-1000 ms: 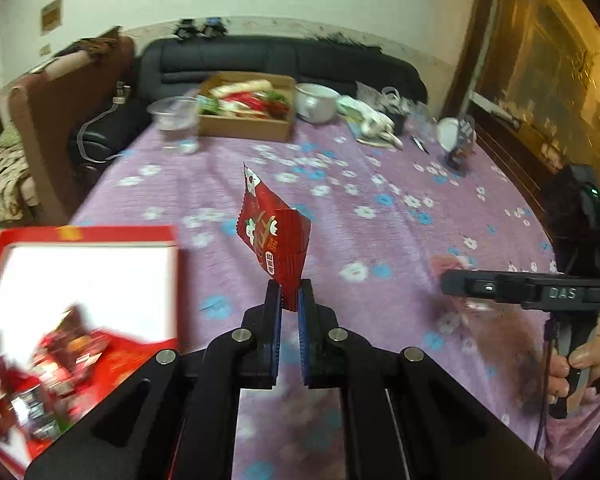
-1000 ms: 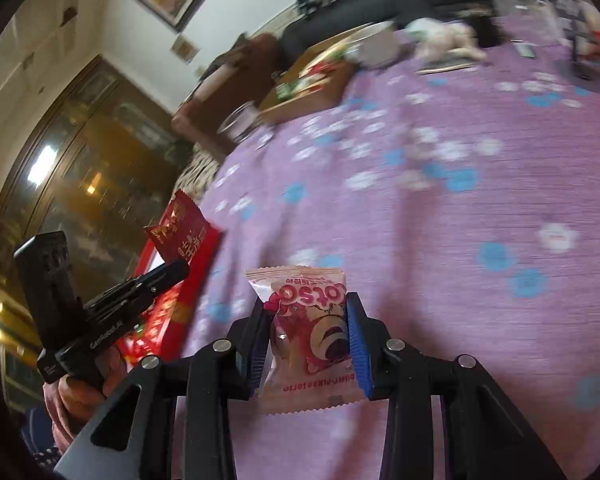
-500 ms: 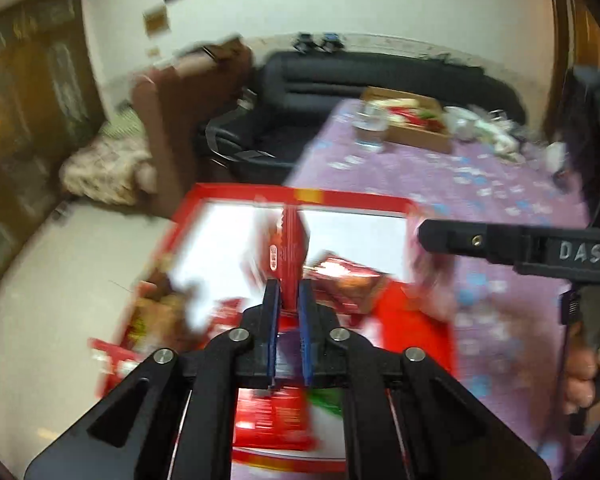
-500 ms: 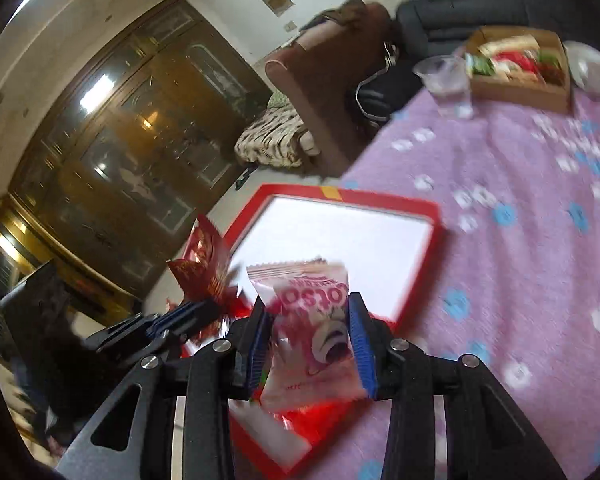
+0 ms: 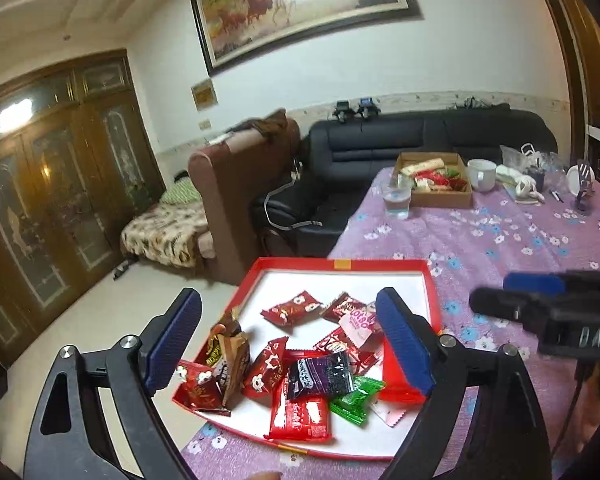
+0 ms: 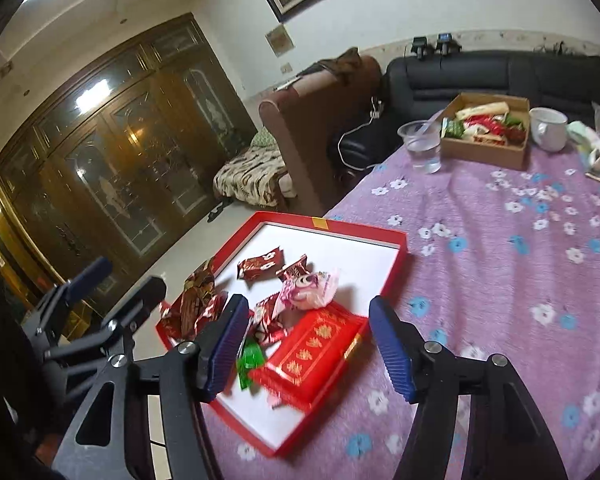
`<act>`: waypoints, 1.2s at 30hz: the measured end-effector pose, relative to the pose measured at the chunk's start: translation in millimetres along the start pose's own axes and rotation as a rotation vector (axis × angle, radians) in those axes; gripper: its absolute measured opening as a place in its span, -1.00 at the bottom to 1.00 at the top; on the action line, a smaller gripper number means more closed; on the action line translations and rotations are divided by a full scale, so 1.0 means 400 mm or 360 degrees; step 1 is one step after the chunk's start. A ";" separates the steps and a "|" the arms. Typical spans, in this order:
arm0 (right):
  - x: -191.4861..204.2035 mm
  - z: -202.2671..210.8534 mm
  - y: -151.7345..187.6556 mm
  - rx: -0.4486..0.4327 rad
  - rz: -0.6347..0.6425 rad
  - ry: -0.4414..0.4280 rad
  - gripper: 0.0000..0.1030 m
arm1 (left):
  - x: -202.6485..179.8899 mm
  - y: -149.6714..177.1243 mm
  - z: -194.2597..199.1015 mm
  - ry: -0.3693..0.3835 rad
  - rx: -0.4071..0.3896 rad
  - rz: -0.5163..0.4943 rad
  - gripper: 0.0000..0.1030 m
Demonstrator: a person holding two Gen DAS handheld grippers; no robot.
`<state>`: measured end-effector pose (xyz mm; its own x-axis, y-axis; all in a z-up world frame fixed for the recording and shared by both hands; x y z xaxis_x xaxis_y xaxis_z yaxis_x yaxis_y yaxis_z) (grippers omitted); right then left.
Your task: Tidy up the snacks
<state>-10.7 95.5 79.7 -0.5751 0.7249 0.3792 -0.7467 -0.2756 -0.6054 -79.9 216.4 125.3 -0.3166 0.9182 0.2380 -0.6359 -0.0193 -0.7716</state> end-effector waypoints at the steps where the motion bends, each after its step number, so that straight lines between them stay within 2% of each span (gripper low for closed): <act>1: 0.005 0.011 0.014 -0.0003 0.0013 0.0001 0.29 | -0.001 0.001 0.013 0.0010 -0.0012 0.0009 0.80; 4: 0.011 0.036 0.053 -0.0006 0.0047 0.0020 0.29 | -0.012 0.004 0.056 0.0098 -0.0029 0.0033 1.00; 10: 0.015 0.082 0.103 -0.0039 0.0030 -0.0005 0.29 | -0.036 0.006 0.128 0.0123 -0.0102 0.0003 1.00; 16: 0.034 0.097 0.128 -0.0095 0.0009 0.0082 0.33 | -0.023 0.035 0.137 0.0145 -0.0044 0.0047 1.00; 21: 0.065 0.092 0.145 -0.0091 0.0039 0.0129 0.37 | 0.004 0.061 0.134 0.0132 0.0000 0.0087 1.00; 36: 0.181 0.144 0.214 -0.0163 0.0085 0.0178 0.38 | 0.115 0.149 0.232 0.0011 -0.0036 0.0155 1.00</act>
Point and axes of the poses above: each gripper's, at about its wrist camera, not at the fingertips, and z roughly against the way its jaws point, x to its left, y to its underside, the point moved 4 cm from there along -z, roughly the way its jaws point, and after that the axes turned 12 degrees about x, right-handed, at the moved point
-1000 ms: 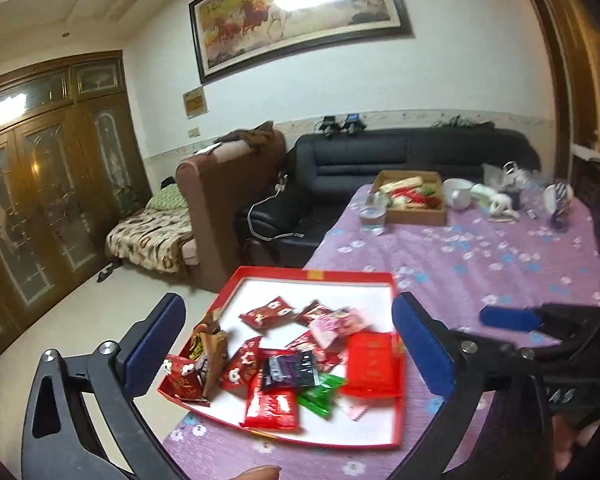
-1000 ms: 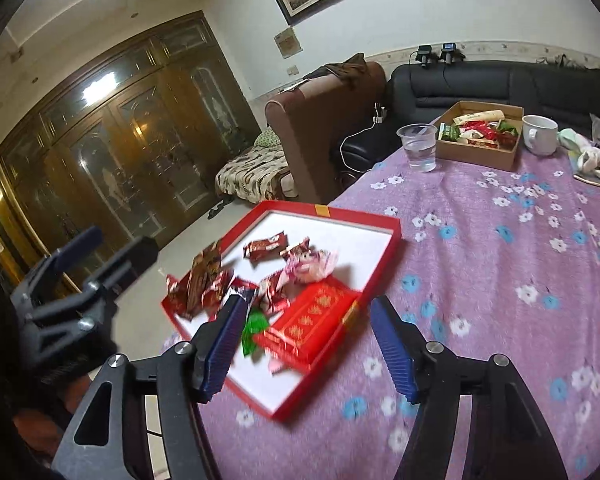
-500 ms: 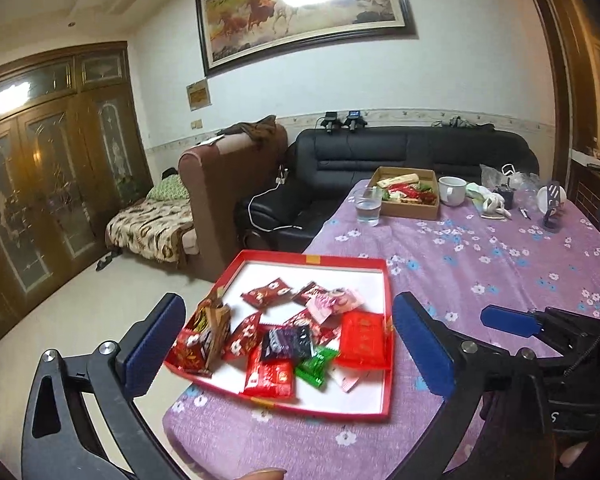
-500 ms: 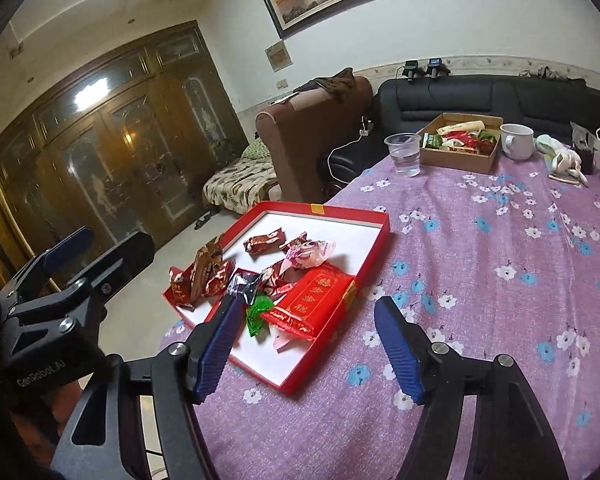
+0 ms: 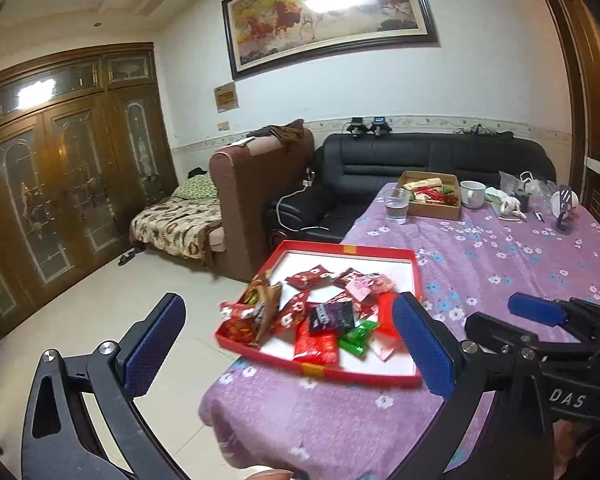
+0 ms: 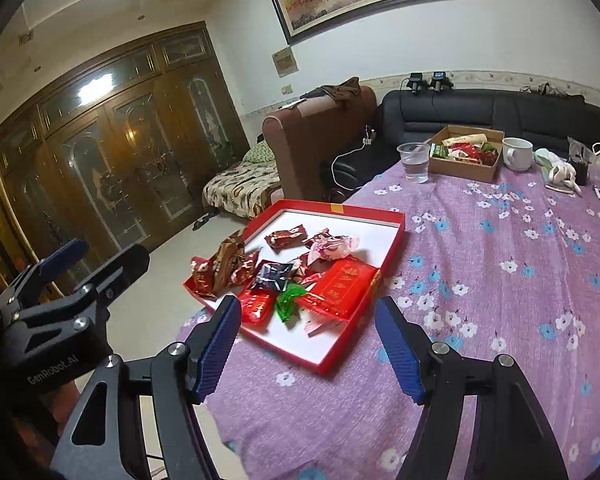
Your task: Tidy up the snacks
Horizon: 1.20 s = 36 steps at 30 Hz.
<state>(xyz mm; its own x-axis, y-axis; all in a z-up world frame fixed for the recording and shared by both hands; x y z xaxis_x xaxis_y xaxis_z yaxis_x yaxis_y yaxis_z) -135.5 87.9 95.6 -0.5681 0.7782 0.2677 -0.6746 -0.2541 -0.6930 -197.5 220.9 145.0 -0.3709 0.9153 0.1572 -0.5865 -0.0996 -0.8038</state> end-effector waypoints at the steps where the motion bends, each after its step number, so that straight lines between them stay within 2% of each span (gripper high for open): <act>1: 0.008 0.011 0.005 -0.0011 0.0004 0.0001 0.38 | 0.006 0.006 0.014 -0.0006 -0.0010 0.0001 1.00; 11: 0.097 0.151 0.079 -0.0149 0.0073 0.0043 0.46 | 0.066 0.051 0.170 -0.0008 -0.0177 0.0041 1.00; 19: 0.158 0.243 0.119 -0.0256 0.0143 0.0064 0.53 | 0.110 0.076 0.243 0.0030 -0.0277 0.0138 1.00; 26: 0.181 0.285 0.122 -0.0333 0.0185 0.0057 0.58 | 0.128 0.084 0.255 -0.0008 -0.0261 0.0176 1.00; 36: 0.196 0.285 0.126 -0.0332 0.0201 0.0047 0.58 | 0.130 0.098 0.247 -0.0034 -0.0241 0.0167 1.00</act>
Point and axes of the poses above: each gripper's, at about its wrist camera, not at the fingertips, and z roughly against the way its jaws point, x to its left, y to its underside, the point moved 4 cm from there along -z, roughly the way its jaws point, and after that the axes turned 12 degrees about x, right-handed, at the moved point
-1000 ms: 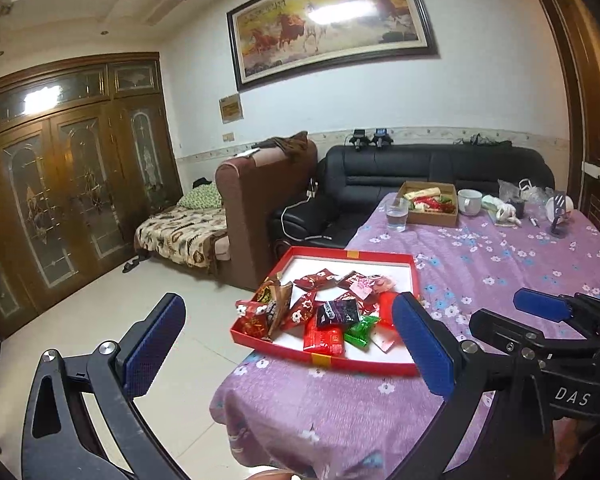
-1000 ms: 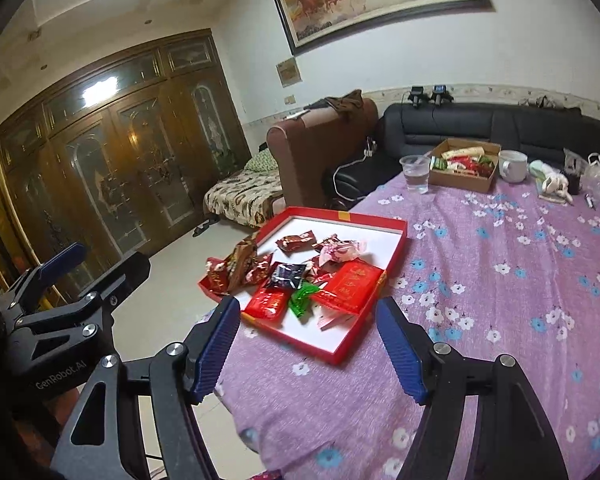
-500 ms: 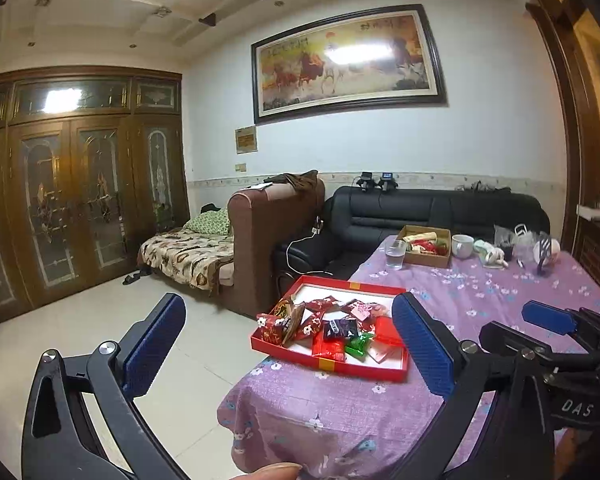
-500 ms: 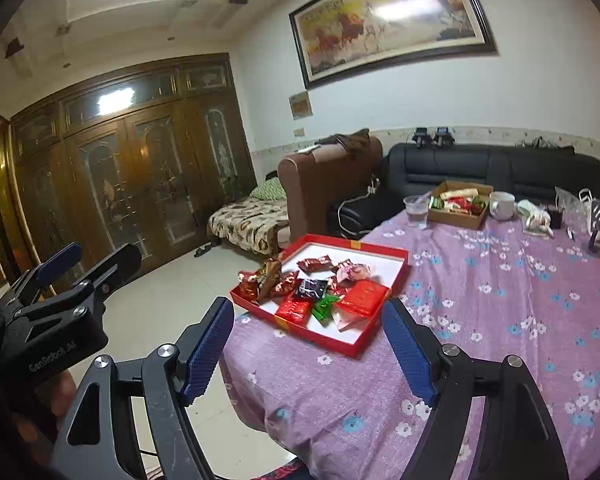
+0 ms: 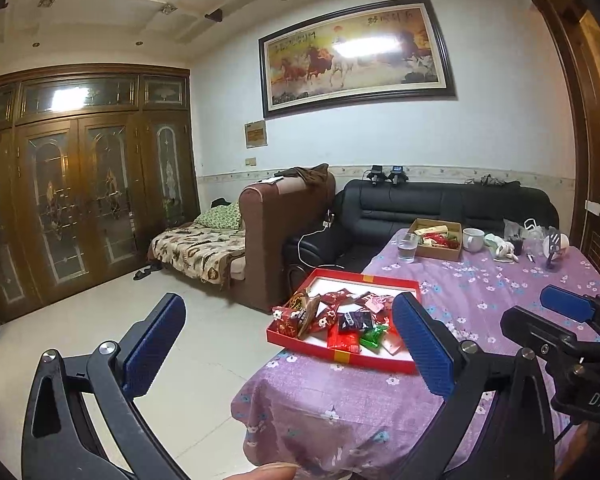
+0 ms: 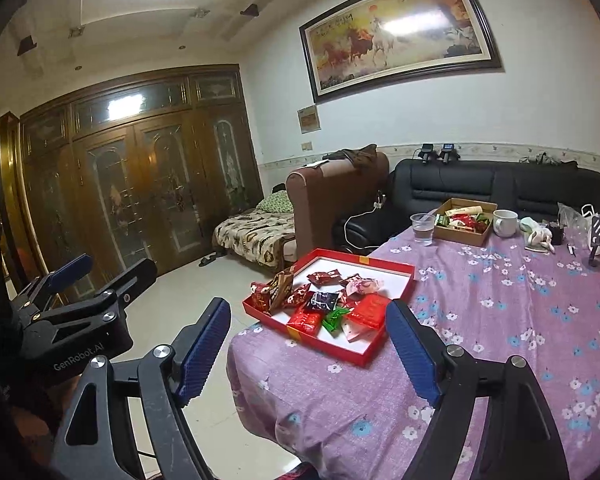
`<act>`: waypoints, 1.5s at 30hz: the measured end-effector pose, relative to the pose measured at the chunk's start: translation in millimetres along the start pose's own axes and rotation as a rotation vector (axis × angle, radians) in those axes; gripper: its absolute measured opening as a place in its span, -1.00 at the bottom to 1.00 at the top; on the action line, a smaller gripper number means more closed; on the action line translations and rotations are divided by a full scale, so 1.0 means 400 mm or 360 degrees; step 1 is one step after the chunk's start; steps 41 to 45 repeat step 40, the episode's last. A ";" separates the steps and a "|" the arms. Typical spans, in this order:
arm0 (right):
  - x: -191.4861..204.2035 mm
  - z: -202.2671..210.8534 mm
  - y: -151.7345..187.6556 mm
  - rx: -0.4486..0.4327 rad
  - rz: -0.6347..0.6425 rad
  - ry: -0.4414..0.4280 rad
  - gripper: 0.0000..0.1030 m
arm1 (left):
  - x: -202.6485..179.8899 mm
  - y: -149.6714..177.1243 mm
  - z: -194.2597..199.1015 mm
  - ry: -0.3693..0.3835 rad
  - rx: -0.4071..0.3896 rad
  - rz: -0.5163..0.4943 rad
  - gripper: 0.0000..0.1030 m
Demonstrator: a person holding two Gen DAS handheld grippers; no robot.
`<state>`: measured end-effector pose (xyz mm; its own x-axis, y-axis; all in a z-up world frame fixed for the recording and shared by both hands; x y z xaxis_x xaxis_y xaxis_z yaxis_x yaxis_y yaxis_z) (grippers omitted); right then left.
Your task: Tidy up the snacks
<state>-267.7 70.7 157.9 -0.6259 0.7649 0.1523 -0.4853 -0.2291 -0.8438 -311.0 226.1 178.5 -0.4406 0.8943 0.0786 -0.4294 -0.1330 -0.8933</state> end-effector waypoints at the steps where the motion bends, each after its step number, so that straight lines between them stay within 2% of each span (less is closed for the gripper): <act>1: 0.003 -0.001 0.000 0.0000 0.0005 0.0002 0.58 | 0.001 0.000 -0.001 0.0000 0.0001 0.0004 1.00; 45: -0.005 -0.034 0.012 0.0064 0.0029 -0.0021 0.59 | 0.002 -0.001 0.009 0.0036 -0.0002 -0.0010 1.00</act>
Point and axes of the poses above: each gripper's, at about its wrist camera, not at the fingertips, and z roughly against the way its jaws point, x to its left, y to its underside, the point moved 4 cm from there along -z, roughly the way its jaws point, and after that the axes turned 12 degrees about x, right-handed, at the moved point
